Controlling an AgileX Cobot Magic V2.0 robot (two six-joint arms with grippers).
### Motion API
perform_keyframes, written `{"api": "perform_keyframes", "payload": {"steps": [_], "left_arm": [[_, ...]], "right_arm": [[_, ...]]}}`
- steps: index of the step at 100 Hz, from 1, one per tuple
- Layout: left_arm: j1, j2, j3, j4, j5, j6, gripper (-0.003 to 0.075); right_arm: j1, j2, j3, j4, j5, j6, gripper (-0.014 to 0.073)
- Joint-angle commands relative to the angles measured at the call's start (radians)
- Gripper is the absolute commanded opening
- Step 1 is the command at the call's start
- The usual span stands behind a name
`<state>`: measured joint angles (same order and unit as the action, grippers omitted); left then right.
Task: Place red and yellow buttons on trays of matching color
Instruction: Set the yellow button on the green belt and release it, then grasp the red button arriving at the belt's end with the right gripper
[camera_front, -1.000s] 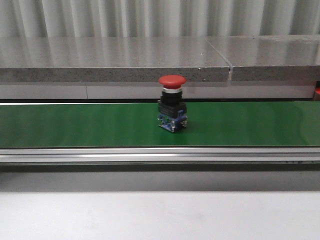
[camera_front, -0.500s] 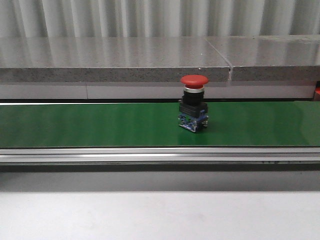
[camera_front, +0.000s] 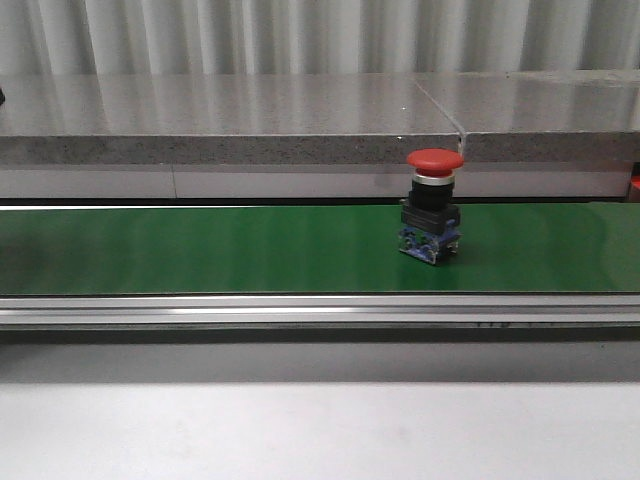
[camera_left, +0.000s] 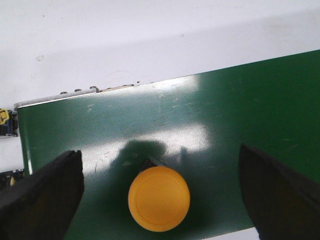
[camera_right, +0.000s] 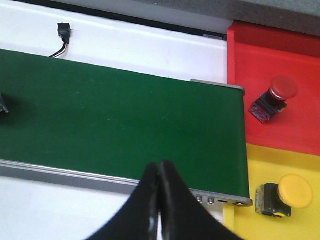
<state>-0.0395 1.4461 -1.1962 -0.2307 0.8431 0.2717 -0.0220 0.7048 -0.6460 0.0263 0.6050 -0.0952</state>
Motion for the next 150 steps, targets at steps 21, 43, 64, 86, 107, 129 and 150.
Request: {"api": "perform_keyframes", "payload": {"steps": [21,43,64,86,107,129,150], "left_arm": [[-0.029,-0.208,0.027,-0.086,-0.184,0.002,0.0589],[-0.029,-0.390,0.213,-0.120,-0.372,0.000,0.0586],[-0.029,-0.569,0.411,-0.158,-0.467,0.000,0.0576],[-0.029,-0.705,0.552,-0.164,-0.519,0.000,0.0278],[-0.029,-0.740,0.585,-0.164,-0.532,0.000,-0.0019],[-0.029,-0.740,0.585,-0.164,-0.522,0.000,-0.0020],[-0.029,-0.740,0.585,-0.164,-0.522,0.000,-0.0020]], "right_arm": [[0.003,-0.005,-0.026,-0.006,-0.060,-0.008,-0.0068],[0.003,-0.005,-0.026,-0.006,-0.060,-0.008,-0.0068],[0.003,-0.005,-0.026,-0.006,-0.060,-0.008,-0.0068],[0.003,-0.005,-0.026,-0.006,-0.060,-0.008,-0.0068],[0.003,-0.005,-0.026,-0.006,-0.069,-0.008,-0.0068],[0.003,-0.005,-0.026,-0.006,-0.058,-0.008,-0.0057],[0.003,-0.005,-0.026,-0.006,0.010,-0.008,0.0265]]}}
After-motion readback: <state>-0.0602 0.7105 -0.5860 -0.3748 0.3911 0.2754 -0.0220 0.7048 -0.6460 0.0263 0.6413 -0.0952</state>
